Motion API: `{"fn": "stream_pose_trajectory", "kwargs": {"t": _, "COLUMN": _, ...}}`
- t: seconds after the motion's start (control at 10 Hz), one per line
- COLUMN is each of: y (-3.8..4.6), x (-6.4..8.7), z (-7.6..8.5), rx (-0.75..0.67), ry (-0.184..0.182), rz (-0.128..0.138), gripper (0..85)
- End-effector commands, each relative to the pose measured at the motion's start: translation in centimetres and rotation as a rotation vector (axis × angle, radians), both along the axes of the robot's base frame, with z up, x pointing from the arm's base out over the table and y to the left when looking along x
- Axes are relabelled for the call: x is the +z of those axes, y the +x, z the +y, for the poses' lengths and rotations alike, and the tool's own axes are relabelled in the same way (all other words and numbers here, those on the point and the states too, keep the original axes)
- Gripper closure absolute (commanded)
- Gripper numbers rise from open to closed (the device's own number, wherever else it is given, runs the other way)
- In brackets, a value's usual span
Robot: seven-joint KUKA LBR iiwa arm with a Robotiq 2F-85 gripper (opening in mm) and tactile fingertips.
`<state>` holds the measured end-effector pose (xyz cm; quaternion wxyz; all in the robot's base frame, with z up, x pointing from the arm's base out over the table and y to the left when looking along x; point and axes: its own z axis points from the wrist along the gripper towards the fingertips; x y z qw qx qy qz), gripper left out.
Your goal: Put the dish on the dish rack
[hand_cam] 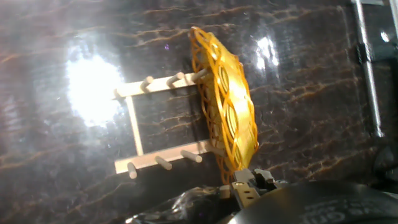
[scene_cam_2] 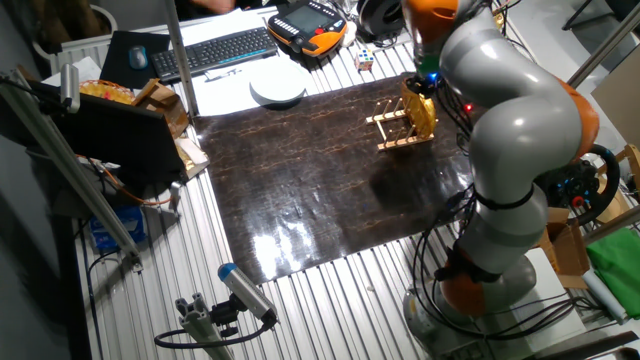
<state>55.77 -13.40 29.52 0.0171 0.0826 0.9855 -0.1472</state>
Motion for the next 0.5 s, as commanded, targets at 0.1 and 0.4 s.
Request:
{"fn": "stream_pose_trajectory", "kwargs": {"t": 0.1, "y": 0.01, "x": -0.06, "z": 0.06, "rx": 0.035, "ry": 0.055, "rz": 0.001, "gripper": 83.0}}
{"fn": "stream_pose_trajectory", "kwargs": {"t": 0.4, "y": 0.27, "x": -0.38, "z": 0.14, "rx": 0.033, "ry": 0.055, "rz": -0.003, "gripper": 83.0}}
